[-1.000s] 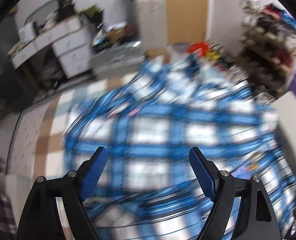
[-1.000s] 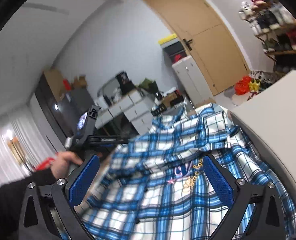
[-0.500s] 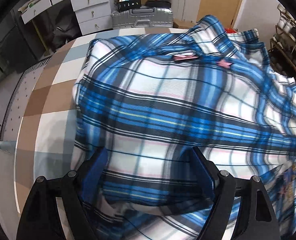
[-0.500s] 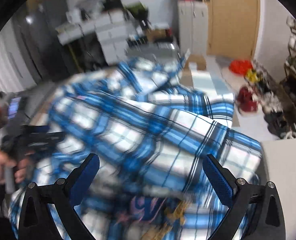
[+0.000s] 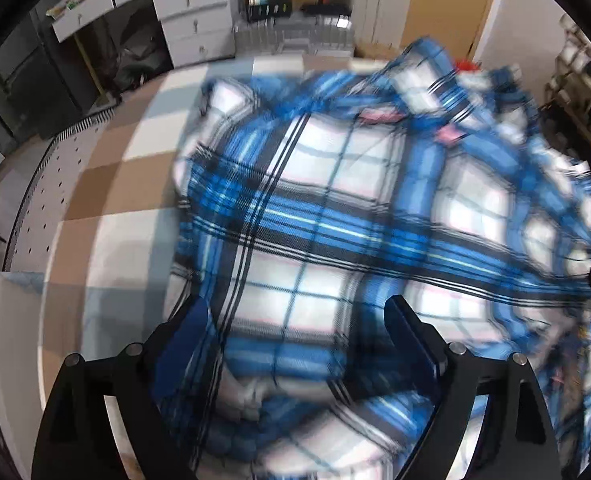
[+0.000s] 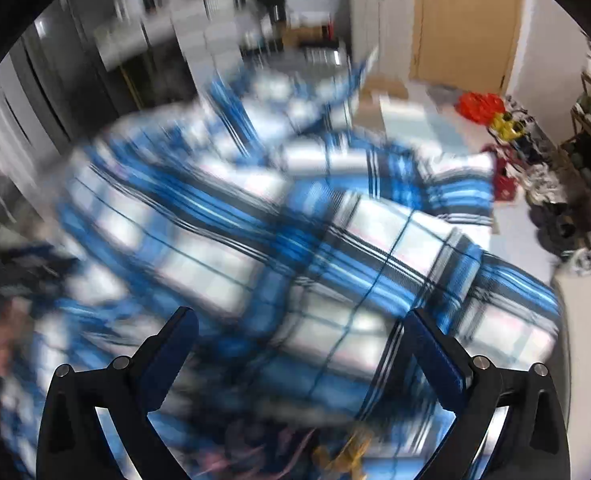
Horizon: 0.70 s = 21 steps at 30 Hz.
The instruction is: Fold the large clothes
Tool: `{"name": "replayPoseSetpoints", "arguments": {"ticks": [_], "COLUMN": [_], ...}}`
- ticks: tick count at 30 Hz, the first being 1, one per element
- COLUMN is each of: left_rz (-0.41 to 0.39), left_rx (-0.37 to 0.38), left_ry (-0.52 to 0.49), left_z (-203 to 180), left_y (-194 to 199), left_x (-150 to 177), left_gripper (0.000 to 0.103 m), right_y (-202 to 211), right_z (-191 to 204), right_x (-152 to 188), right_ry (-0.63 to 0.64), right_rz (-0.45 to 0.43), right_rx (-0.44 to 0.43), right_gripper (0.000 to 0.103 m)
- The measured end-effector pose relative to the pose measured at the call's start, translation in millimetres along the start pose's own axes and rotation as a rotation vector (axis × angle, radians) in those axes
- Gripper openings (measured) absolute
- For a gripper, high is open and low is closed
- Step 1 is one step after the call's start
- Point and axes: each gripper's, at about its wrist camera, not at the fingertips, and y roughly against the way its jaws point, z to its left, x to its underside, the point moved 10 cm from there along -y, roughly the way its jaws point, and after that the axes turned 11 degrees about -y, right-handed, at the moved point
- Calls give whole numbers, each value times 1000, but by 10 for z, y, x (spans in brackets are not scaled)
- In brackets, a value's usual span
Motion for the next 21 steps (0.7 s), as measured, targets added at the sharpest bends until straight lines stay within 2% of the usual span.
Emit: {"name": "replayPoseSetpoints", "arguments": {"ticks": [5, 9, 12, 15, 17, 19, 21], "left_rz": [-129, -257, -376, -444, -492, -546, -597], "left_rx": [28, 32, -30, -33, -42, -45, -64], "left_ry": [-13, -45, -78, -85, -68, -40, -24], "left_z": [-256, -451, -517, -524, -519, -475, -458], "left_y": [763, 1281, 1669, 1922, 2078, 2197, 2319], "left_x": [168, 249, 362, 438, 514, 540, 593], "left_gripper": [87, 88, 88, 88, 88, 89, 101], "right_y": [1100, 1770, 2198, 2543, 2655, 2714, 2687], "right_z": [347, 710, 903, 951, 918, 919, 907], "right_x": [154, 449, 657, 886, 958, 1030, 1070], "right_ry": [-61, -66, -78, -119, -137, -128, -126], "right_rz": [-249, -376, -501, -620, -688, -725, -724], "right_rx": [-251, -366, -467, -576, -628, -630, -602], "right_gripper": [103, 103, 103, 103, 103, 103, 103]}}
